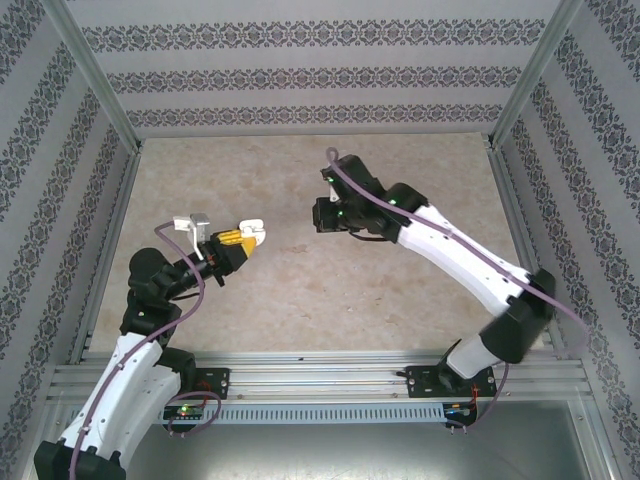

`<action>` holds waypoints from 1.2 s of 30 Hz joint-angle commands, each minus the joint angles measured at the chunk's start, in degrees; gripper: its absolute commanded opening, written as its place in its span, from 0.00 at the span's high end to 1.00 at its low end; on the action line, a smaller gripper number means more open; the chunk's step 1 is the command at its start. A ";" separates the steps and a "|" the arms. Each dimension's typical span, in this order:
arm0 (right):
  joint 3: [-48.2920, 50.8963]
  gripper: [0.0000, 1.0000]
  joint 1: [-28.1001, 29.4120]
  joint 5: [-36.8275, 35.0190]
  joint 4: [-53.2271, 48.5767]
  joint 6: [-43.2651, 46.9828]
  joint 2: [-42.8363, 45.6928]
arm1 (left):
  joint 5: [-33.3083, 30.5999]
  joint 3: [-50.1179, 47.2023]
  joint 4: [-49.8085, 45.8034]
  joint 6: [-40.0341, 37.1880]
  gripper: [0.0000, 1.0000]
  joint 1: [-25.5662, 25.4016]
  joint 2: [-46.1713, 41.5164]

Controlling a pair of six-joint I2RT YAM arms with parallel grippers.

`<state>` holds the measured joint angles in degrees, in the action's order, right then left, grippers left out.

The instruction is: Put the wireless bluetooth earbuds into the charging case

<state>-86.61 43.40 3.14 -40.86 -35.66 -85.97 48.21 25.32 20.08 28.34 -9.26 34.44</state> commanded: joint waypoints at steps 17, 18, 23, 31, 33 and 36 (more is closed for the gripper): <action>3.21 0.92 7.36 4.43 22.86 -7.18 10.66 | -2.51 9.29 9.13 -12.66 0.95 -6.05 10.68; 3.12 0.93 7.49 4.34 23.01 -7.32 10.45 | -2.73 9.68 8.96 -13.25 0.95 -6.62 11.19; 2.08 0.93 8.01 4.53 23.10 -7.72 8.83 | -4.05 11.03 7.50 -16.54 0.95 -9.29 12.75; 2.49 0.92 8.37 4.80 24.12 -8.65 8.28 | -4.39 10.84 7.33 -16.91 0.95 -9.73 13.02; 2.84 0.93 8.53 5.02 24.81 -9.16 8.28 | -4.42 10.84 7.23 -17.00 0.95 -9.82 13.00; 3.03 0.93 8.72 5.21 25.46 -9.51 8.00 | -4.48 10.89 7.02 -17.22 0.95 -9.99 13.02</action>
<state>-82.76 51.22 8.43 -17.82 -44.07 -77.58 43.83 34.54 26.17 12.56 -18.44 47.70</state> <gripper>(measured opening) 0.082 0.105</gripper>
